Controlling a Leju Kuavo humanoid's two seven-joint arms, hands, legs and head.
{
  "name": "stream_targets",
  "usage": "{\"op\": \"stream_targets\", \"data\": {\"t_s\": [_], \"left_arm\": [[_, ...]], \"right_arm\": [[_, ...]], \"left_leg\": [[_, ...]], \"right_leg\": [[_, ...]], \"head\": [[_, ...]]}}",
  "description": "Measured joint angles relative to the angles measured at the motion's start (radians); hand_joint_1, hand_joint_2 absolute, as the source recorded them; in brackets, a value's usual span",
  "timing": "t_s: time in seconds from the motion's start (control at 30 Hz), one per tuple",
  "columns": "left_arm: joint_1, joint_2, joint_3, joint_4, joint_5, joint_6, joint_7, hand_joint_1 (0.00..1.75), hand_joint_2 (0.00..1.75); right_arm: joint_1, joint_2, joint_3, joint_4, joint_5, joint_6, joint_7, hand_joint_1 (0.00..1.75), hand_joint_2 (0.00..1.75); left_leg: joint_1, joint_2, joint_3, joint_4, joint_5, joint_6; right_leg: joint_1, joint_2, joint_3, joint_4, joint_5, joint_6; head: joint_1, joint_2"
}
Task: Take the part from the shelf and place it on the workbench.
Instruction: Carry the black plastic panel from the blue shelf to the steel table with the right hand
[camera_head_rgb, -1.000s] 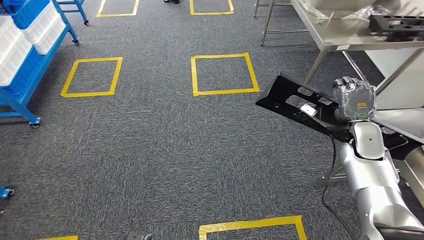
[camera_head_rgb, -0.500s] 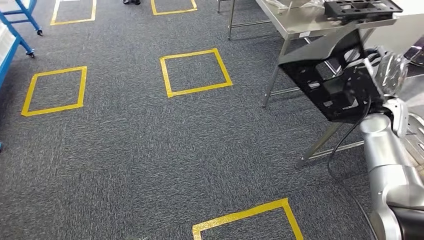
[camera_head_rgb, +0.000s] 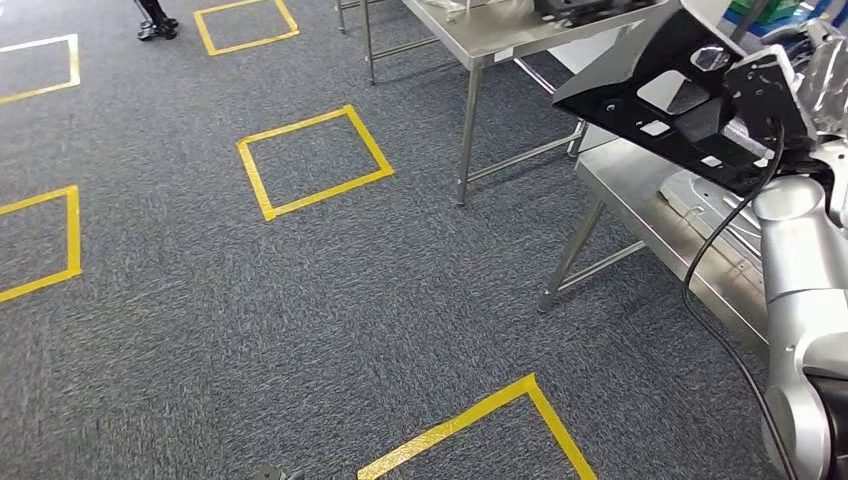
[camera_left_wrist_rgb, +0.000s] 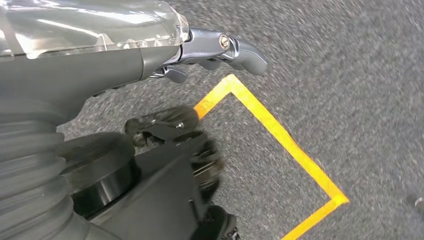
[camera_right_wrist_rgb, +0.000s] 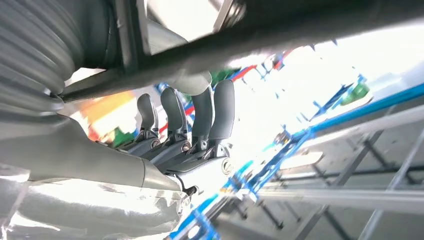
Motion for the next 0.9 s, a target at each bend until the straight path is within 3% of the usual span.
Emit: {"op": "stream_targets", "data": {"t_s": [0.07,0.13,0.17,0.23,0.3,0.37,0.4,0.43,0.5,0.57,0.6,0.67,0.73,0.8,0.87,0.9], "left_arm": [[-0.001,0.001,0.000,0.000,0.002,0.001,0.001,0.00,1.75],[-0.004,0.000,0.000,0.000,0.003,0.001,0.002,0.00,1.75],[-0.006,-0.001,0.000,0.000,0.005,0.001,0.002,0.00,1.75],[-0.011,-0.003,0.001,0.000,0.008,0.002,0.003,0.00,1.75],[-0.012,-0.005,0.001,0.000,0.009,0.002,0.004,0.00,1.75],[-0.010,-0.005,0.003,0.000,0.011,0.002,0.005,0.00,1.75],[-0.010,-0.005,0.004,0.000,0.012,0.002,0.006,0.00,1.75],[-0.010,-0.006,0.005,0.000,0.012,0.002,0.006,0.00,1.75],[-0.011,-0.006,0.008,0.000,0.013,0.003,0.006,0.00,1.75],[-0.011,-0.006,0.009,0.000,0.015,0.004,0.006,0.00,1.75],[-0.011,-0.006,0.010,0.000,0.017,0.006,0.006,0.00,1.75],[-0.014,-0.006,0.011,0.000,0.020,0.008,0.007,0.00,1.75],[-0.018,-0.006,0.013,0.000,0.021,0.009,0.007,0.00,1.75],[-0.017,-0.006,0.014,0.000,0.022,0.010,0.008,0.00,1.75],[-0.011,-0.006,0.015,0.000,0.022,0.011,0.009,0.00,1.75],[-0.010,-0.006,0.015,0.000,0.022,0.011,0.010,0.00,1.75]], "right_arm": [[-0.018,0.001,0.007,0.013,0.004,0.001,0.005,1.75,1.75],[-0.034,0.000,0.011,0.024,0.006,0.000,0.007,1.75,1.75],[-0.041,-0.001,0.012,0.028,0.008,-0.001,0.008,1.75,1.75],[-0.064,-0.003,0.016,0.037,0.015,-0.005,0.010,1.75,1.75],[-0.083,0.000,0.026,0.046,0.026,-0.012,0.014,1.75,1.75],[-0.088,0.007,0.038,0.054,0.040,-0.023,0.024,1.75,1.75],[-0.089,0.012,0.045,0.058,0.050,-0.028,0.032,1.75,1.75],[-0.092,0.017,0.051,0.062,0.061,-0.031,0.042,1.75,1.75],[-0.100,0.029,0.066,0.068,0.083,-0.033,0.063,1.75,1.75],[-0.109,0.042,0.081,0.073,0.108,-0.032,0.086,1.75,1.75],[-0.112,0.048,0.087,0.076,0.121,-0.032,0.097,1.75,1.75],[-0.112,0.056,0.098,0.081,0.152,-0.032,0.117,1.75,1.75],[-0.115,0.063,0.107,0.082,0.178,-0.034,0.131,1.75,1.75],[-0.117,0.076,0.116,0.085,0.196,-0.035,0.144,1.75,1.75],[-0.114,0.090,0.126,0.089,0.212,-0.036,0.156,1.75,1.75],[-0.112,0.095,0.129,0.090,0.219,-0.035,0.160,1.75,1.75]], "left_leg": [[0.000,-0.030,0.033,-0.076,0.025,0.007],[-0.003,-0.012,0.041,-0.086,0.025,0.015],[-0.004,0.001,0.045,-0.094,0.029,0.021],[-0.001,0.026,0.054,-0.114,0.038,0.032],[-0.001,0.049,0.059,-0.122,0.039,0.036],[0.001,0.075,0.062,-0.121,0.034,0.034],[0.002,0.088,0.065,-0.120,0.030,0.032],[0.004,0.101,0.069,-0.119,0.025,0.029],[0.003,0.126,0.078,-0.113,0.012,0.018],[-0.003,0.148,0.087,-0.108,-0.001,0.005],[-0.006,0.160,0.091,-0.108,-0.005,-0.001],[-0.005,0.176,0.099,-0.106,-0.016,-0.013],[0.002,0.136,0.085,-0.063,-0.047,-0.022],[0.005,0.075,0.025,0.061,-0.104,-0.024],[0.004,0.054,-0.047,0.183,-0.135,-0.023],[0.003,0.050,-0.063,0.197,-0.123,-0.020]], "right_leg": [[-0.004,0.027,-0.004,0.002,-0.001,0.010],[-0.009,0.051,-0.007,-0.002,0.003,0.025],[-0.010,0.046,-0.009,-0.001,0.001,0.031],[-0.006,-0.010,-0.032,0.042,-0.027,0.039],[-0.007,-0.075,-0.089,0.157,-0.083,0.044],[-0.014,-0.094,-0.139,0.249,-0.105,0.052],[-0.018,-0.100,-0.141,0.248,-0.090,0.056],[-0.022,-0.108,-0.123,0.208,-0.058,0.060],[-0.020,-0.154,-0.056,0.073,0.008,0.063],[-0.011,-0.183,-0.019,-0.004,0.029,0.052],[-0.005,-0.179,-0.018,-0.008,0.023,0.043],[-0.007,-0.149,-0.018,-0.009,0.022,0.027],[-0.010,-0.125,-0.012,-0.011,0.021,0.013],[-0.012,-0.100,-0.009,-0.012,0.020,0.003],[-0.008,-0.066,-0.008,-0.011,0.018,-0.002],[-0.006,-0.048,-0.008,-0.010,0.018,-0.003]], "head": [[0.000,0.000],[0.000,0.000],[0.000,0.000],[0.001,0.000],[0.002,0.000],[0.002,0.000],[0.002,0.000],[0.002,0.000],[0.002,0.000],[0.001,0.000],[0.001,0.000],[0.001,0.000],[0.001,0.000],[0.001,0.000],[0.001,0.000],[0.001,0.000]]}}
